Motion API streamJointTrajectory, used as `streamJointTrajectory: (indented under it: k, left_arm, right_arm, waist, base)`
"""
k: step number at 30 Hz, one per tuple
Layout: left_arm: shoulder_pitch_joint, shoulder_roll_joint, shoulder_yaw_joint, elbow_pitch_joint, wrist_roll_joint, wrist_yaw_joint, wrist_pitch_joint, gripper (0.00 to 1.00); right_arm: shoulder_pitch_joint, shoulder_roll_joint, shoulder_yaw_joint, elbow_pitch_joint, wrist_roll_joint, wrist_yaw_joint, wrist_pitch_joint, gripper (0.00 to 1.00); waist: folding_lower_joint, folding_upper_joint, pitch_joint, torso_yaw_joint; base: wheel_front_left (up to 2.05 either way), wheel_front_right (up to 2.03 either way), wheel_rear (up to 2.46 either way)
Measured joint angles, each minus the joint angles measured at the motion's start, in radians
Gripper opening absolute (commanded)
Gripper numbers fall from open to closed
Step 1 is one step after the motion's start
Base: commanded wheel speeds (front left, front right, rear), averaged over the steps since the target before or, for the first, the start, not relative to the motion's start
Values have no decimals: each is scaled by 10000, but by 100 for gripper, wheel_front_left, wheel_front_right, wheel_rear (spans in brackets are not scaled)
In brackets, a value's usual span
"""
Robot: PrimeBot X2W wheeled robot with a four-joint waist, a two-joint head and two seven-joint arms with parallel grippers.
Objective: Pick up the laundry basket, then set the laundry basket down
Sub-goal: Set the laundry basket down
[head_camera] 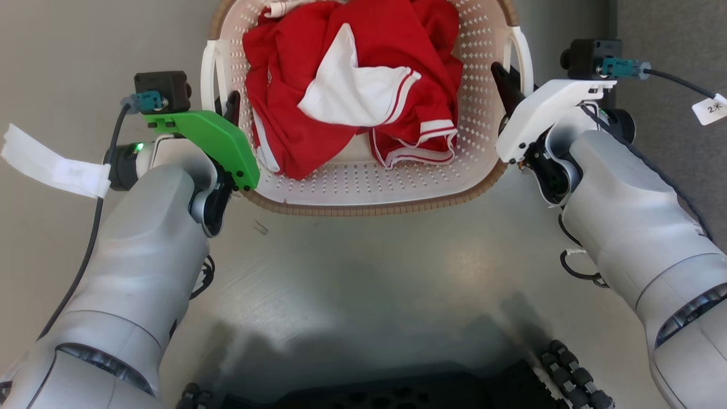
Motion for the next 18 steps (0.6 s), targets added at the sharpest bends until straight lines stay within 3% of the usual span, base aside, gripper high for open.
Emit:
streamJointTrajectory:
  k: [18]
  left_arm:
    - [-464, 0, -84, 96, -29, 75, -297, 0]
  right_arm:
    - [-381, 21, -2, -46, 36, 0, -259, 0]
  waist:
    - [0, 0, 814, -86]
  base:
    - [0, 0, 0]
